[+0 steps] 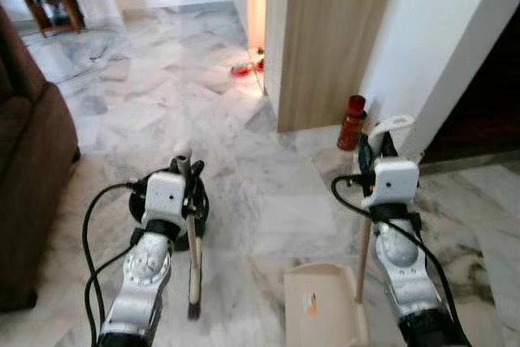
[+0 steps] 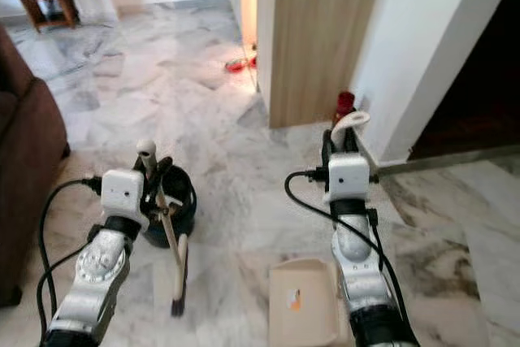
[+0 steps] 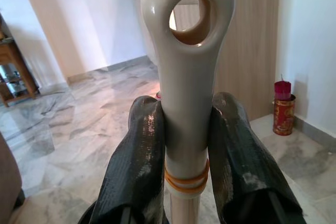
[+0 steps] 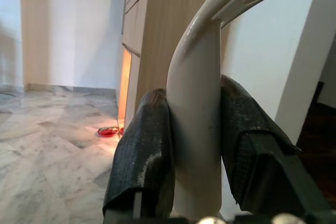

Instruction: Sweep floor

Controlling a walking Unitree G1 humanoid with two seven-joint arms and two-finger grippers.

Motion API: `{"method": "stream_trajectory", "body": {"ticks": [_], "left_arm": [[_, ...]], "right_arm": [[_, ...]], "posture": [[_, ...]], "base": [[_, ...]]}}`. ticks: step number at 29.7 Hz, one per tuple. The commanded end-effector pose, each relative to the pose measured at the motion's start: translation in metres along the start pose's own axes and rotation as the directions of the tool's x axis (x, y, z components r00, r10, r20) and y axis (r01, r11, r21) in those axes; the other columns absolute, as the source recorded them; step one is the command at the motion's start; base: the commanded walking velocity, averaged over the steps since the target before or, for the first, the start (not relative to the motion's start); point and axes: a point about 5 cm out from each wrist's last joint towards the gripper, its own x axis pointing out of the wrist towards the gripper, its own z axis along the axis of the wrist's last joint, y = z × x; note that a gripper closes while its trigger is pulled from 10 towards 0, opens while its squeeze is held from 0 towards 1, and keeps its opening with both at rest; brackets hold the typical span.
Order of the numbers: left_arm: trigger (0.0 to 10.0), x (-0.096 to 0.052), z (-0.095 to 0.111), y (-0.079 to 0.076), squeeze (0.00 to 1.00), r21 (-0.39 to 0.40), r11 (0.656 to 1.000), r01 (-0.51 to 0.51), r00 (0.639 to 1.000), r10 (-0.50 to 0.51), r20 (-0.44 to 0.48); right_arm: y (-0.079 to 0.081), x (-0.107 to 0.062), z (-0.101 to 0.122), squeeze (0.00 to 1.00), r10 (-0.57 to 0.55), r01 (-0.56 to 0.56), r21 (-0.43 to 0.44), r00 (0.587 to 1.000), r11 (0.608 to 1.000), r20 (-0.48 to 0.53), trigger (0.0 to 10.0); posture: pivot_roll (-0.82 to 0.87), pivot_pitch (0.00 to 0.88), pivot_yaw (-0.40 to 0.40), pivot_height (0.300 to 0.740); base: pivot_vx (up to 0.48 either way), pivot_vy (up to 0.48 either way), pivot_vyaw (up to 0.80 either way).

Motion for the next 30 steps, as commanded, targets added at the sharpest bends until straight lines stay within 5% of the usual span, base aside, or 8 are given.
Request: {"method": "stream_trajectory", "body": {"ticks": [1,30], "left_arm": [[10.0,0.001,0.001,0.006,0.00,0.013,1.000,-0.009,1.000,0.008,0.012],[10.0,0.010,-0.004,0.011,0.00,0.012,0.999,-0.053,0.999,0.054,-0.011]], "right_arm": [[0.001,0.003,0.006,0.00,-0.014,0.014,0.020,1.000,1.000,0.023,10.0],[-0.009,0.004,0.001,0.00,-0.067,0.068,0.034,0.998,0.997,-0.019,10.0]], "posture": [[-0.02,0.000,0.030,0.740],[-0.03,0.000,0.030,0.740]], "base": [[0.000,0.000,-0.80],[0.000,-0.030,-0.80]]}}
